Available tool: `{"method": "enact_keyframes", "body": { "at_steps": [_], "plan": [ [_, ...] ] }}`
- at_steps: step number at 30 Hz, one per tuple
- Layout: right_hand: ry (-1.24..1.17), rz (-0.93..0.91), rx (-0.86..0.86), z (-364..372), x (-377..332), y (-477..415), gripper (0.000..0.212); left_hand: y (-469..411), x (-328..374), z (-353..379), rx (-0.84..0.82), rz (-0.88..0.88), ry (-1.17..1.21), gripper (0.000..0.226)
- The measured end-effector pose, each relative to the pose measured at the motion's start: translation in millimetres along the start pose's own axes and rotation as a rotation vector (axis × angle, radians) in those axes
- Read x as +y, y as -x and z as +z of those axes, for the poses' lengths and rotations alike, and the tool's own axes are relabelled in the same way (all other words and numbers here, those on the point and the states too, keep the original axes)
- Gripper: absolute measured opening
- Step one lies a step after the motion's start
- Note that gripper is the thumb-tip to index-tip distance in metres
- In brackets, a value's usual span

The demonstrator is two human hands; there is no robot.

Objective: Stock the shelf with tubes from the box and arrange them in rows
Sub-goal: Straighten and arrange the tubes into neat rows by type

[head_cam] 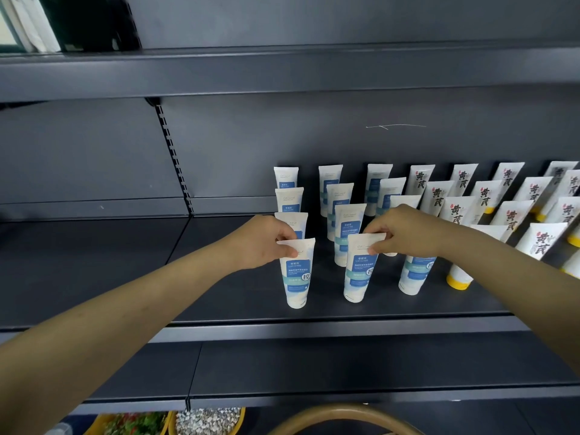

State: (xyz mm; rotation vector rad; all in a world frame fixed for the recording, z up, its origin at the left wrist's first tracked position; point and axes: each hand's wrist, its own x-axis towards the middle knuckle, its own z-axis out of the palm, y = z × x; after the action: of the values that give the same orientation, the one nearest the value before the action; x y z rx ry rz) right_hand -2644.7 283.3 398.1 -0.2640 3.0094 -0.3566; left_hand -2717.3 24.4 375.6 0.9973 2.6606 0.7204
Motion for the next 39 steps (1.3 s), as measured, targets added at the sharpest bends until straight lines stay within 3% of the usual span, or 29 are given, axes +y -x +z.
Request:
{"method": "enact_keyframes", "body": {
  "at_steps": [17, 22, 29, 39],
  "plan": [
    [-0.019, 0.030, -0.051, -7, -3, 3, 0.034, 2, 8, -3, 0.010, 0.016, -0.045, 0.022],
    [-0.047, 0.077, -0.008, -34, 17, 22, 0.030, -3, 25, -9, 0.081, 0.050, -0.008, 0.026],
    [0.109, 0.208, -0.008, -48, 57, 53, 0.035, -24, 71, 13, 0.138, 0.172, -0.218, 0.035],
    [0.166, 0.092, 0.096, -22, 86, 48, 0.032, -37, 103, 50, 0.159, 0.012, -0.219, 0.020]
  ]
}}
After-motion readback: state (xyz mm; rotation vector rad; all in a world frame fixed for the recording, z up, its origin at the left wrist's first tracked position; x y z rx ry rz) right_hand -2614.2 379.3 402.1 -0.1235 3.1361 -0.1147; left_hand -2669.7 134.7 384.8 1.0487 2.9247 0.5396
